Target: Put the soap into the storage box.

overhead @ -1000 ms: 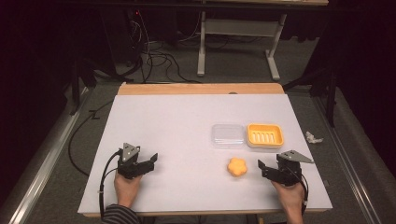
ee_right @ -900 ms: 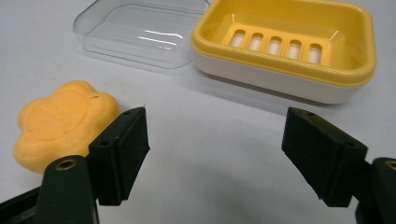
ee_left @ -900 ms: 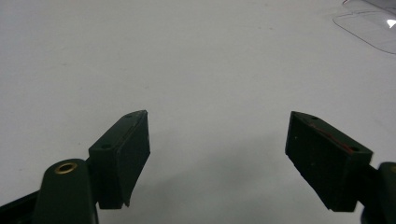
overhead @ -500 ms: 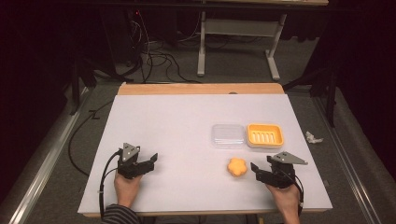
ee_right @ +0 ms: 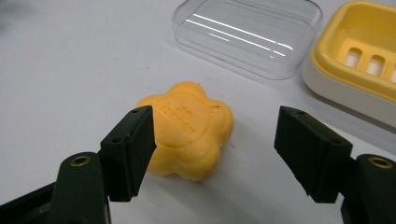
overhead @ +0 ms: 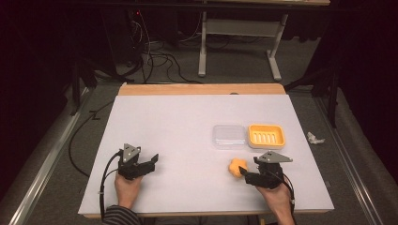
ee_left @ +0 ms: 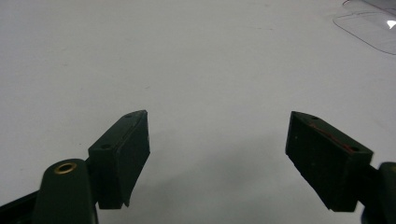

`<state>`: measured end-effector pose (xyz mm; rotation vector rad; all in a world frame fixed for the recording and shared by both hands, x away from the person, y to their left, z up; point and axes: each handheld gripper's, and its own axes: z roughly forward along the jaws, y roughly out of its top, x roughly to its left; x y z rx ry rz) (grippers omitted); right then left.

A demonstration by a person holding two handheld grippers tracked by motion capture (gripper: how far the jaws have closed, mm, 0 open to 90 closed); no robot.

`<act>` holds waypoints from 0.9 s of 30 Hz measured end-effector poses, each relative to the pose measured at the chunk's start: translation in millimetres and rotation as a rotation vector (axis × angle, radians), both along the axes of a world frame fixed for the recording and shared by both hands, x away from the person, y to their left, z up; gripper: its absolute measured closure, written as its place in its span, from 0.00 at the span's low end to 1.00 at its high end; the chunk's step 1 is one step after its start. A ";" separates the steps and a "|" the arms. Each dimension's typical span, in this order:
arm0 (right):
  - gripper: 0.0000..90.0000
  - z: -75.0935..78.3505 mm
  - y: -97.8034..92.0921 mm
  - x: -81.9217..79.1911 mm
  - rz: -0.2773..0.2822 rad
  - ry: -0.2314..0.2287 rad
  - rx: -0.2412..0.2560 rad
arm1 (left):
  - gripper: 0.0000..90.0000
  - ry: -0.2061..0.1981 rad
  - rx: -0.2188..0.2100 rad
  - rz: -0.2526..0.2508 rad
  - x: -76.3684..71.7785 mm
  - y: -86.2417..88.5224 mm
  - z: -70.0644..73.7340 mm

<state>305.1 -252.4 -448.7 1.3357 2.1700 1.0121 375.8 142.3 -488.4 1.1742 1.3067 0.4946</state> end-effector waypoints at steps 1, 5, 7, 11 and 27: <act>0.32 0.0 0.0 0.0 0.000 0.000 0.000 | 0.25 0.000 -0.003 0.000 0.0 -0.1 0.1; 0.26 -0.9 7.7 4.4 0.007 0.008 -0.029 | 0.24 -0.002 -0.004 0.006 0.0 0.2 0.2; 0.25 -1.8 10.7 6.1 0.015 0.018 -0.037 | 0.24 -0.002 -0.004 0.006 0.0 0.2 0.2; 0.24 -3.5 15.8 8.6 0.029 0.041 -0.045 | 0.24 -0.002 -0.003 0.005 0.2 0.3 0.1; 0.17 -19.8 38.3 25.9 0.039 0.115 -0.123 | 0.24 -0.002 0.002 0.002 -0.1 0.2 0.0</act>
